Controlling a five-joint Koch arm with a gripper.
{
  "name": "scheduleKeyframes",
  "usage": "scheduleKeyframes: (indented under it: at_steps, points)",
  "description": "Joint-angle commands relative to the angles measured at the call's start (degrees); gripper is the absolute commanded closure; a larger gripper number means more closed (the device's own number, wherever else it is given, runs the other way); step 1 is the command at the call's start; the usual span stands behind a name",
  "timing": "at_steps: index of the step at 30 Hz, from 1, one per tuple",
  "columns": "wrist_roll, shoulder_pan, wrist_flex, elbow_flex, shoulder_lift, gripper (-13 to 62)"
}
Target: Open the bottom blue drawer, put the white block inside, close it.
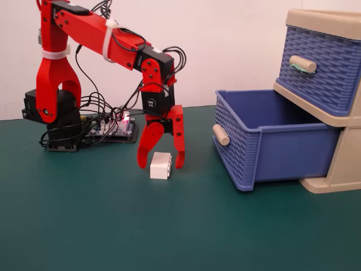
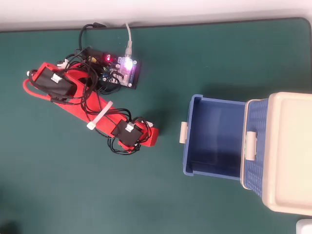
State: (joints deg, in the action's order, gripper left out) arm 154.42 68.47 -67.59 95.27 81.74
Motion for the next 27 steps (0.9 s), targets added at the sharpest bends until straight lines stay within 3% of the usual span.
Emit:
scheduleKeyframes:
  at_steps: [1, 4, 7, 13, 19, 22, 27]
  points:
    - [0.0, 1.76, -0.79, 1.41, 1.14, 20.1]
    - [-0.53, 3.43, -1.41, 1.93, 1.41, 35.2]
    - [-1.67, 3.78, -3.6, 1.85, 1.85, 58.0]
    - [-2.46, 3.25, -6.33, 1.49, 3.78, 57.5]
    - [-7.91, -1.58, -14.5, -12.92, 19.86, 57.6]
    - [-5.45, -0.53, -17.58, -27.95, 16.96, 57.5]
    - [3.87, 10.81, -17.84, -51.86, 2.55, 57.3]
